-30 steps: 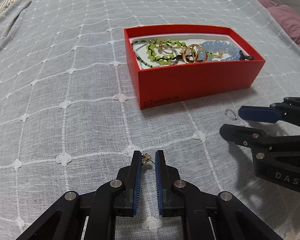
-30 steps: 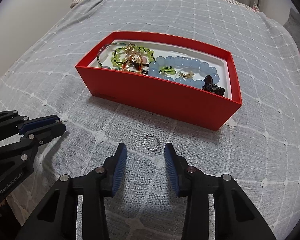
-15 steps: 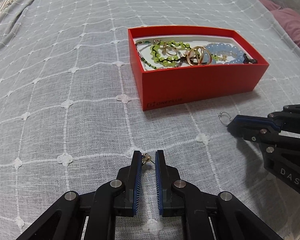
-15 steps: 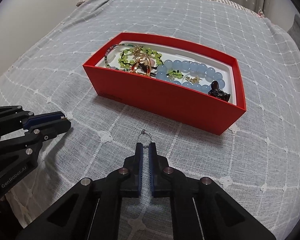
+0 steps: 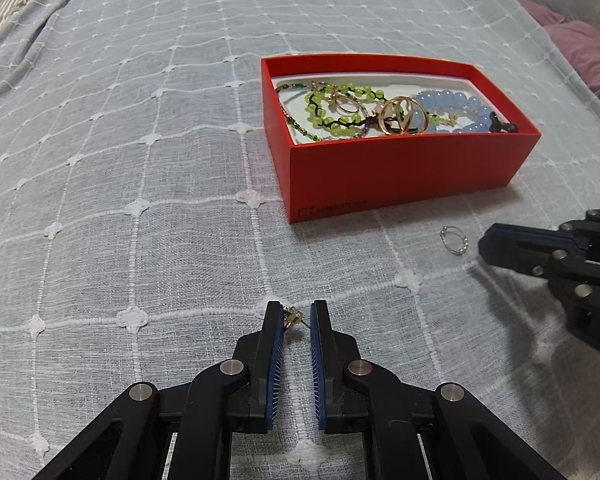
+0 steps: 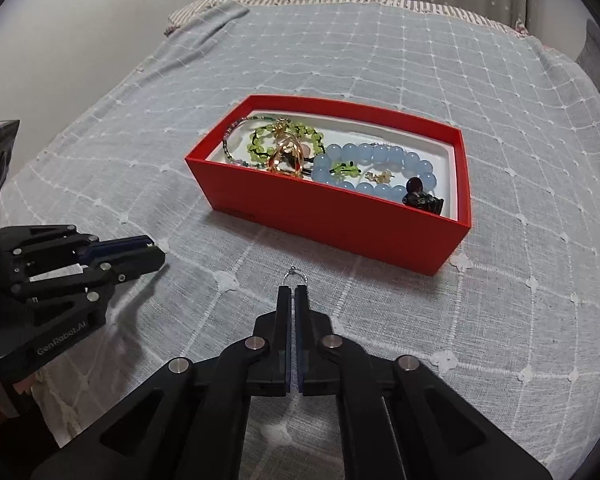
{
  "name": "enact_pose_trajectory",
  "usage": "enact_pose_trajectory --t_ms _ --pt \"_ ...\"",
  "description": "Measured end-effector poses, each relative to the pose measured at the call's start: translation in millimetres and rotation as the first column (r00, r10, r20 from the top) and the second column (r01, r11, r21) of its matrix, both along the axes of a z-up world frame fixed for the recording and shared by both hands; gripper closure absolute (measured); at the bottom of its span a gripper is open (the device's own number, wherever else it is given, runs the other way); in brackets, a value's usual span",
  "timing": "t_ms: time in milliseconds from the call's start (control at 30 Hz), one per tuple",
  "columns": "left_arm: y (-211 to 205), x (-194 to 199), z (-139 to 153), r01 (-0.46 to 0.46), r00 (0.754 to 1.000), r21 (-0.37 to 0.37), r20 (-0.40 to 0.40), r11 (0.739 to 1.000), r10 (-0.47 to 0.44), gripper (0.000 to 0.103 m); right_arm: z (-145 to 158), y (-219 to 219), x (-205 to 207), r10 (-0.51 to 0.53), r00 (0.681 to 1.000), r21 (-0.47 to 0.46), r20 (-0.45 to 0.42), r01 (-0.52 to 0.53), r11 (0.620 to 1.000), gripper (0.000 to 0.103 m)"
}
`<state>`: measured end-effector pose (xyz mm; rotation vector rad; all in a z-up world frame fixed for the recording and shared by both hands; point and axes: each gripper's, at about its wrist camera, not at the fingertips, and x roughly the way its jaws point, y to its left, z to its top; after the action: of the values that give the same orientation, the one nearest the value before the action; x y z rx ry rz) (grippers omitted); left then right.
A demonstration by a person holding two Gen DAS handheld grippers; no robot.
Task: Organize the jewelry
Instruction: 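Carry the earring and silver ring into the red box and open both grippers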
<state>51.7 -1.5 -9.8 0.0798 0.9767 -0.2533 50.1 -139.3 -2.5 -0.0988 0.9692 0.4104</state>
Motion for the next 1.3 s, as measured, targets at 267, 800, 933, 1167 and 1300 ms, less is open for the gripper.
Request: enact_pose_trajectory --t_ms 267,800,933,1167,1300 --pt "-1 -1 -1 -0.001 1.000 0.004 -0.004 1.000 0.001 0.095 -16 13 7 0.022 1.000 -0.029 -0.013 -0.022 0.999 0.054" --pt "-4 1 -1 0.000 1.000 0.004 -0.004 1.000 0.000 0.095 -17 23 8 0.033 0.998 -0.124 0.046 -0.027 0.992 0.087" --pt "-4 1 1 -0.008 1.000 0.000 0.005 1.000 0.008 0.095 -14 21 5 0.028 0.999 -0.117 0.041 -0.023 0.993 0.087" --pt "2 5 11 -0.040 0.999 -0.031 0.027 0.999 0.040 0.095 -2 12 -1 0.005 1.000 -0.082 0.014 -0.004 0.997 0.087" --pt "3 9 20 -0.056 0.996 -0.061 0.063 0.997 0.059 0.095 14 4 -3 -0.010 0.999 -0.046 0.033 0.012 0.999 0.087"
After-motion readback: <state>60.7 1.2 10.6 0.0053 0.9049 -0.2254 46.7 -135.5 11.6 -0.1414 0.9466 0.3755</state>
